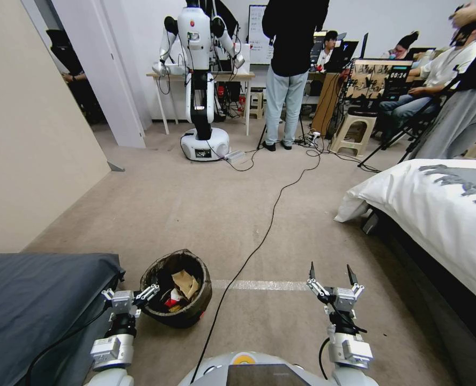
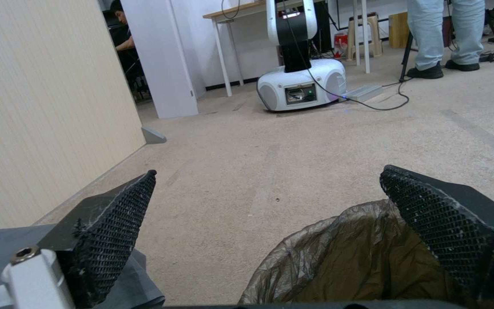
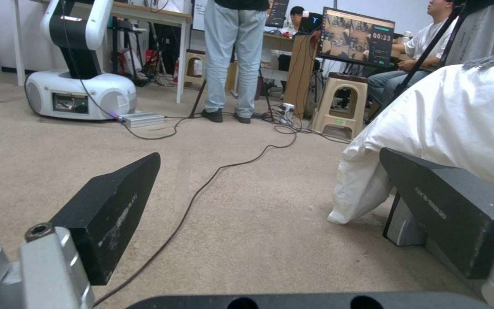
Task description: Pick up the trash bin, then pick up the garbage from the floor and place it into the trash bin.
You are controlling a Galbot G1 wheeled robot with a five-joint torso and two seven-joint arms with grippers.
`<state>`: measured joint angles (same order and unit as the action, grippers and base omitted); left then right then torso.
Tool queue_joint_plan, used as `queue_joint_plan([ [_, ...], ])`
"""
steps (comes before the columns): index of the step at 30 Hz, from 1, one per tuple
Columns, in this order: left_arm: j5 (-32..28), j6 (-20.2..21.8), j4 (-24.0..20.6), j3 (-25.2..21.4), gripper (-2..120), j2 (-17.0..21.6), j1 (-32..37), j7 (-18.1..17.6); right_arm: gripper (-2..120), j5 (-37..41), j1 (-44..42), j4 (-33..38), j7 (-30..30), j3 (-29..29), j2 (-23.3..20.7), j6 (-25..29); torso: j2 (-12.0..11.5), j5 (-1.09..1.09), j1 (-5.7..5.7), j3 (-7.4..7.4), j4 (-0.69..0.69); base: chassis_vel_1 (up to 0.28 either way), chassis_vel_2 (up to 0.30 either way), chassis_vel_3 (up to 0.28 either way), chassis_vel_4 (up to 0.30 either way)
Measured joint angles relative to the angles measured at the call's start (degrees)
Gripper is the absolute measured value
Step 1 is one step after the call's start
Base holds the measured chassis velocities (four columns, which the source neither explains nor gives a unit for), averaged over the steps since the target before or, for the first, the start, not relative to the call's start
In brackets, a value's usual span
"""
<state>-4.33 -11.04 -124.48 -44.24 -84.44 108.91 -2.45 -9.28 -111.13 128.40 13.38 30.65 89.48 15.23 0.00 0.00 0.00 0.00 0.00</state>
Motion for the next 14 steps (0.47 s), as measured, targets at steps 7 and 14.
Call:
queue_joint_plan([
  [7, -0.02, 0.06, 0.00, -0.01, 100, 0.00, -0.02, 0.01, 100, 0.02, 0.02, -0.03, 0.00, 0.00, -0.02, -0.02, 0.00, 0.00, 0.00, 0.00, 0.00, 0.000, 0.000, 0.000, 0.000],
  [14, -0.04, 0.09, -0.01, -0.01, 100, 0.00, -0.03, 0.04, 100, 0.04, 0.02, -0.04, 0.00, 0.01, -0.03, -0.05, 0.00, 0.00, 0.00, 0.00, 0.00, 0.000, 0.000, 0.000, 0.000],
])
